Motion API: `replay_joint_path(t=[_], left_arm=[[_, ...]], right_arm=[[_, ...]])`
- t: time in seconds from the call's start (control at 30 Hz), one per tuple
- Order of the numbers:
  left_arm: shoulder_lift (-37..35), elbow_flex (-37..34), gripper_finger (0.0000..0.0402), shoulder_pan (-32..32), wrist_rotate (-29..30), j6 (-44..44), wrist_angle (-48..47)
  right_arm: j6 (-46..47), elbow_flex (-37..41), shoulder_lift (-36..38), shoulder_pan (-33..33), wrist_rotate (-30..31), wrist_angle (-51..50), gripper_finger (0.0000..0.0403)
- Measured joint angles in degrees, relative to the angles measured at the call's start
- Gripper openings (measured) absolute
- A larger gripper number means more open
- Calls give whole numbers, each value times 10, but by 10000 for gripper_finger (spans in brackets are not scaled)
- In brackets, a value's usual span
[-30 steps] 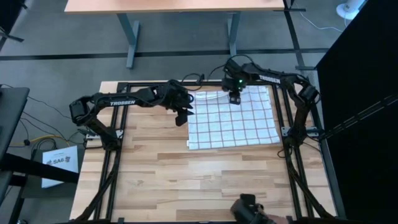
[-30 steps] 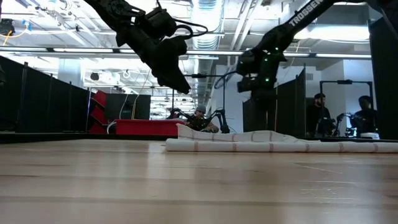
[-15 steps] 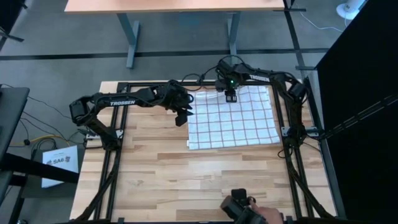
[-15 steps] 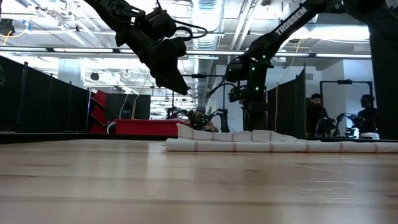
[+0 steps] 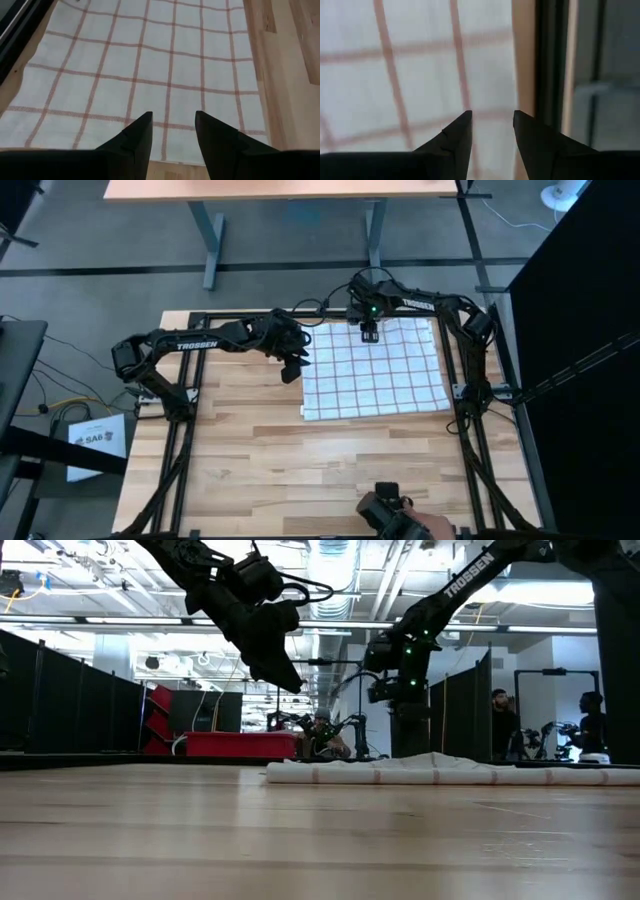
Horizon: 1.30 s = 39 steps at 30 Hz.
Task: Roll towel
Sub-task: Roll the towel
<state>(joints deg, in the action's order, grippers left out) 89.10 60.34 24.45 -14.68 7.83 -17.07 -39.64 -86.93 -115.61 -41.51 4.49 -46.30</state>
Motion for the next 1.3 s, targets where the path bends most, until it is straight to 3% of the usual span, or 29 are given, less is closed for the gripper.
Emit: replay_joint_path(t=[0.2,0.3,0.37,0.67,0.83,1.03,1.3], left_arm=[[0,4,134,-1,0,-1,-2],[14,32,134,-11,1,12,-23],[39,59,134,-23,2,26,-49],[209,197,134,-68,27,43,-167],[262,231,134,-78,27,34,-204],[291,232,134,-97,27,22,-216],[293,232,134,-114,32,6,-247]], right_arm=[[60,-7,26,-2,-121,-224,127],[98,28,45,-2,-179,-261,127],[109,71,61,-1,-183,-267,127],[175,298,195,38,-177,-129,127],[203,391,281,59,-120,-14,127],[221,452,303,62,-117,12,127],[233,466,302,94,-116,31,127]])
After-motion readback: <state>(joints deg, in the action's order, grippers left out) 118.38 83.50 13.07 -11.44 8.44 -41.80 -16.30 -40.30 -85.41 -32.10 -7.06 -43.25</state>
